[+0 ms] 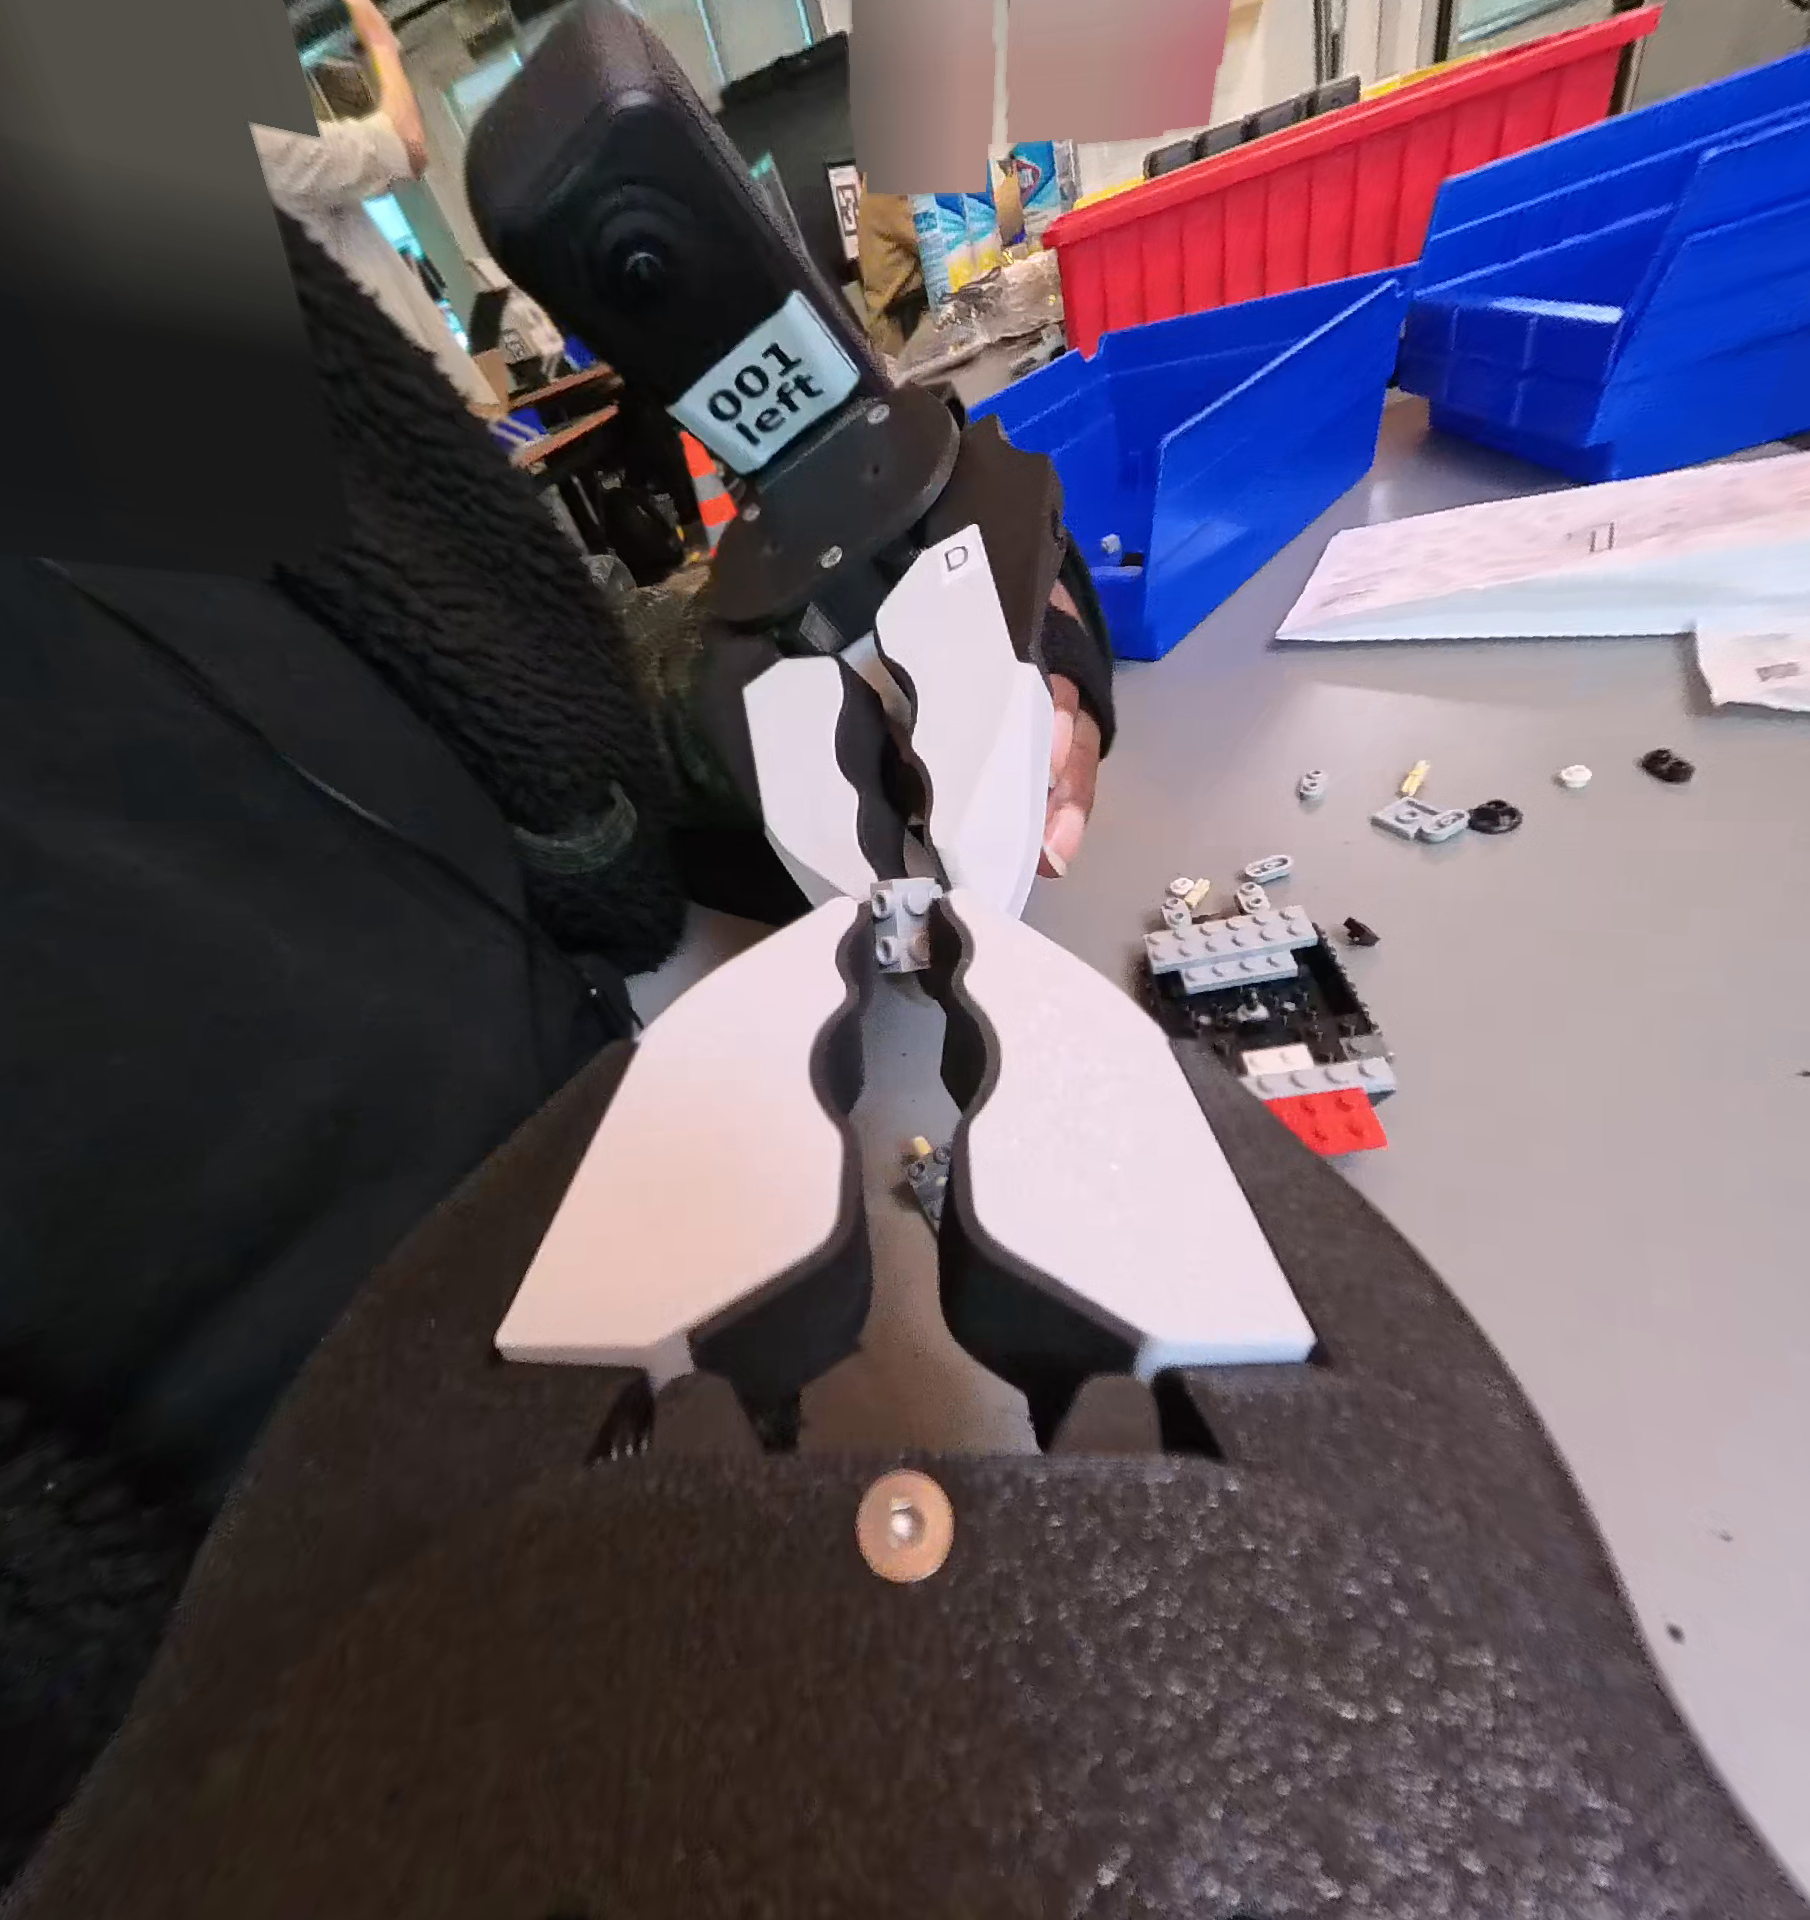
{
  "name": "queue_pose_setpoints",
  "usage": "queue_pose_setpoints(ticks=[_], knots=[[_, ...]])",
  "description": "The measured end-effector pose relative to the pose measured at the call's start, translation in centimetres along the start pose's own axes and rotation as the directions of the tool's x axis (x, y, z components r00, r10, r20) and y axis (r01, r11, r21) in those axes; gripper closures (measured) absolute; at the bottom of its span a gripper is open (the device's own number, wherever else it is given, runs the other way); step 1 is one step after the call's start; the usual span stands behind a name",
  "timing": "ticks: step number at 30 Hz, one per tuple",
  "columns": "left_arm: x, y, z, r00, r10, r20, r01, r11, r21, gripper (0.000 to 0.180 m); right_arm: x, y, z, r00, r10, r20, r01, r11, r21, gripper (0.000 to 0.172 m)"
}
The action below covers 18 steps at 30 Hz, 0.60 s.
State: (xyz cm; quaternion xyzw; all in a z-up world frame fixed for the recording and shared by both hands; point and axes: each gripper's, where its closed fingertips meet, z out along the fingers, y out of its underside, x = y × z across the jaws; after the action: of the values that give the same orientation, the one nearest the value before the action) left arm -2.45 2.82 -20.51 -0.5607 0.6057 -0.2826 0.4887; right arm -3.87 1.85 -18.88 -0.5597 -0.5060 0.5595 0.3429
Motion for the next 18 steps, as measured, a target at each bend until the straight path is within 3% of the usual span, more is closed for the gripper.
queue_pose_setpoints(ticks=[5,8,10,13,16,17,18], knots=[[-0.9,0.9,-0.9,0.998,-0.058,0.011,0.058,0.997,-0.058,0.176,1.2,-0.2,-0.7,0.998,0.024,-0.056,-0.023,1.000,0.020,0.158],[-5.7,2.4,-4.8,0.969,-0.041,0.246,0.086,0.981,-0.175,0.176,2.4,0.7,-1.6,0.985,-0.079,-0.155,0.068,0.995,-0.079,0.154],[-9.9,4.6,-10.0,0.875,-0.057,0.481,0.209,0.940,-0.268,0.176,2.5,2.7,-1.9,0.968,-0.191,-0.162,0.149,0.959,-0.240,0.151],[-13.4,9.8,-19.8,0.629,-0.075,0.773,0.508,0.793,-0.336,0.176,2.3,6.6,-1.9,0.947,-0.308,-0.090,0.231,0.849,-0.475,0.143],[-12.8,14.5,-26.7,0.411,-0.118,0.904,0.754,0.602,-0.264,0.175,2.3,8.9,-1.3,0.942,-0.332,-0.047,0.248,0.783,-0.571,0.137],[-12.4,15.5,-27.9,0.361,-0.134,0.923,0.793,0.564,-0.228,0.175,2.5,9.5,-1.1,0.938,-0.343,-0.040,0.254,0.764,-0.593,0.137],[-12.5,15.3,-28.0,0.337,-0.193,0.921,0.796,0.582,-0.170,0.175,2.5,9.9,-1.0,0.936,-0.350,-0.032,0.260,0.750,-0.609,0.137]])
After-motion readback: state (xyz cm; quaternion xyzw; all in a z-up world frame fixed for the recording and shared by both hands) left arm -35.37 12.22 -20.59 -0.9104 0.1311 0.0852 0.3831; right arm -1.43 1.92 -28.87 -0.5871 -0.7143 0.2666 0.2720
